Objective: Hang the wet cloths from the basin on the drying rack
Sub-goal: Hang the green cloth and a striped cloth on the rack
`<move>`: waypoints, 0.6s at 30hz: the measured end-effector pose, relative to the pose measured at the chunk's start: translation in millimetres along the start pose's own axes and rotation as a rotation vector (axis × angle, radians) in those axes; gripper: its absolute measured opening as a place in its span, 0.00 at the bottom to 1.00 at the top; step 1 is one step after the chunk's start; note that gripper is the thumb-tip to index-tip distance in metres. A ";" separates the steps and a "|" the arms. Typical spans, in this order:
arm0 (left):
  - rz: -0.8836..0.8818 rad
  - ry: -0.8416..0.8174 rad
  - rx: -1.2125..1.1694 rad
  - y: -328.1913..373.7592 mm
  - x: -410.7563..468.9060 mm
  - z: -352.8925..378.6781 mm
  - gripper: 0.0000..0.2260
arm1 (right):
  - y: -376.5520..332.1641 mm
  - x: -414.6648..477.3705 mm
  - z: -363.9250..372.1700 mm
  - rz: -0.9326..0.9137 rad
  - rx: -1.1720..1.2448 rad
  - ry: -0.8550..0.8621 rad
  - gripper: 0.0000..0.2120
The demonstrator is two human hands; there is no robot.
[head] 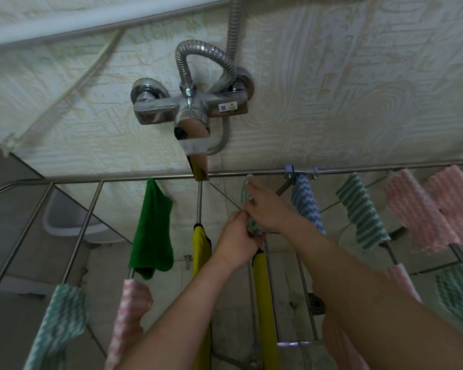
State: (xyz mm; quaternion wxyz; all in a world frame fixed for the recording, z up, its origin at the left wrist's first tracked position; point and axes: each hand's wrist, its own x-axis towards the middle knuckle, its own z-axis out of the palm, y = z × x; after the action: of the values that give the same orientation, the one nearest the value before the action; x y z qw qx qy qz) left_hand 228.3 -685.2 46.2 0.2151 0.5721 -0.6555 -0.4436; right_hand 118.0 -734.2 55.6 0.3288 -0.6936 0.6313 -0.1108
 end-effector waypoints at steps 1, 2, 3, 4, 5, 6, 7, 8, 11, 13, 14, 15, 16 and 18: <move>-0.005 0.005 0.001 0.4 -2.1 -0.6 0.20 | -1.7 -3.5 -2.8 0.000 0.018 0.000 0.27; 0.002 0.013 0.006 1.1 -4.5 -1.8 0.22 | -3.0 -7.1 -6.2 -0.005 0.038 0.023 0.28; 0.019 0.026 0.010 1.3 -7.0 -3.7 0.25 | -4.4 -11.4 -10.9 -0.021 0.053 0.069 0.27; 0.031 0.042 0.011 1.8 -11.6 -5.7 0.27 | -4.9 -18.7 -15.7 -0.037 0.054 0.125 0.24; 0.045 0.053 0.014 2.3 -14.9 -7.4 0.28 | -3.8 -27.4 -21.6 -0.040 0.049 0.188 0.21; 0.062 0.055 0.033 3.3 -17.0 -8.8 0.28 | -1.5 -37.1 -28.1 -0.016 0.038 0.244 0.17; 0.081 0.054 0.069 4.6 -18.2 -9.3 0.27 | 1.6 -48.4 -33.8 0.023 0.016 0.279 0.16; 0.098 0.050 0.114 6.1 -18.2 -9.6 0.27 | 6.2 -60.4 -38.7 0.070 -0.015 0.296 0.15; 0.103 0.033 0.209 12.0 -12.9 -7.8 0.26 | 25.5 -93.0 -44.7 0.262 -0.163 0.287 0.17; 0.089 0.016 0.282 15.3 -11.7 -5.7 0.26 | 37.2 -111.8 -42.3 0.337 -0.268 0.268 0.18; 0.076 0.011 0.307 14.3 -11.1 -5.8 0.27 | 42.2 -117.0 -38.1 0.349 -0.270 0.266 0.18; 0.076 0.005 0.318 15.5 -10.5 -4.4 0.27 | 46.7 -124.7 -35.4 0.369 -0.246 0.274 0.19; 0.066 -0.001 0.316 15.8 -9.7 -4.2 0.27 | 49.2 -129.7 -32.1 0.393 -0.210 0.286 0.19; 0.042 -0.013 0.310 15.9 -7.8 -4.2 0.27 | 51.3 -134.3 -24.0 0.444 -0.150 0.322 0.20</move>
State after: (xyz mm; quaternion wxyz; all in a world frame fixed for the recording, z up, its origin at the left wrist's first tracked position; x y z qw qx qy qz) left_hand 224.7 -680.0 63.2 0.1290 0.5817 -0.7294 -0.3361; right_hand 39.2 -613.8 78.4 0.1885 -0.5340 0.8184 -0.0978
